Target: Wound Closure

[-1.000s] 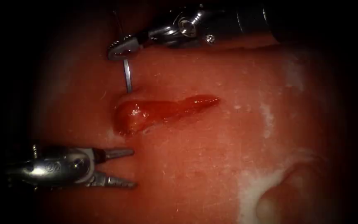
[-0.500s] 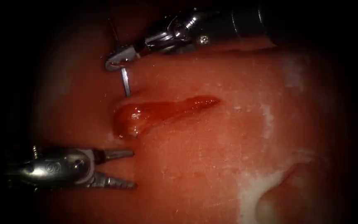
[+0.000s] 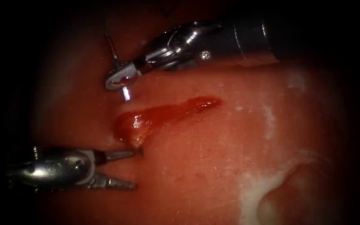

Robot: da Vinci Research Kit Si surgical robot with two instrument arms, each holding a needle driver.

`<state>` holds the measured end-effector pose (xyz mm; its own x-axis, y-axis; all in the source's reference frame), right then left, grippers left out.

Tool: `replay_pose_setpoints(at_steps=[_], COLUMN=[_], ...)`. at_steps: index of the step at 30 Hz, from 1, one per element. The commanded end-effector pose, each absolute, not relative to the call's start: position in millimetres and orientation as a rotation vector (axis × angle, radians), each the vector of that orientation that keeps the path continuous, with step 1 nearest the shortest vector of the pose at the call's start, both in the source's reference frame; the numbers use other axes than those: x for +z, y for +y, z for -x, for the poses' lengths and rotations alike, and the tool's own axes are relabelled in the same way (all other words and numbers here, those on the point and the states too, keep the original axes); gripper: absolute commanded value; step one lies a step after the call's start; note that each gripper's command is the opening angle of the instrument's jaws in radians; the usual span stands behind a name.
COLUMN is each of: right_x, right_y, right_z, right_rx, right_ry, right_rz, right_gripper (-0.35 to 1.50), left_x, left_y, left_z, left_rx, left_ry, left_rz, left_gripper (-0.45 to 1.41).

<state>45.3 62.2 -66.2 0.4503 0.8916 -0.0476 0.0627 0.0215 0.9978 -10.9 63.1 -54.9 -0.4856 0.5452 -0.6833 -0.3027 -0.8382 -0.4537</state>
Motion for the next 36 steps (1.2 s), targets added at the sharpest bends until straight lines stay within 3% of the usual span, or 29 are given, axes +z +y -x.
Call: replay_pose_setpoints(at_steps=[1,8,9,11,12,13,17,20,34,36], right_x=[-66.5,-67.7,-67.6,-67.2,-67.0,-66.7,-66.8,-67.1,-67.6,-67.3], right_y=[61.4,60.6,60.9,62.3,63.0,64.0,66.6,67.7,66.9,67.4], right_z=[-45.5,-45.5,-45.5,-45.7,-45.7,-45.5,-44.6,-44.3,-47.3,-47.3], right_rx=[0.796,0.763,0.742,0.698,0.702,0.706,0.708,0.678,0.541,0.522], right_ry=[0.914,0.975,1.008,1.104,1.128,1.162,1.228,1.242,1.227,1.231], right_rz=[-1.412,-1.349,-1.307,-1.161,-1.111,-1.03,-0.796,-0.662,-0.635,-0.662], right_gripper=[-0.35,-0.35,-0.15,0.68,0.94,1.1,1.25,1.28,1.18,0.26], left_x=[-54.3,-54.2,-54.2,-54.2,-54.2,-54.2,-54.2,-54.2,-54.3,-54.3], left_y=[62.6,62.5,62.5,62.5,62.5,62.4,62.4,62.4,62.4,62.3], left_z=[11.6,11.7,11.7,11.7,11.7,11.7,11.7,11.7,11.7,11.6], left_rx=[2.317,2.321,2.321,2.321,2.321,2.321,2.321,2.321,2.322,2.322], left_ry=[-0.377,-0.377,-0.377,-0.377,-0.377,-0.377,-0.377,-0.378,-0.378,-0.379], left_rz=[1.203,1.2,1.2,1.2,1.201,1.201,1.201,1.201,1.202,1.202], left_gripper=[0.59,0.59,0.59,0.59,0.59,0.59,0.59,0.59,0.59,0.59])
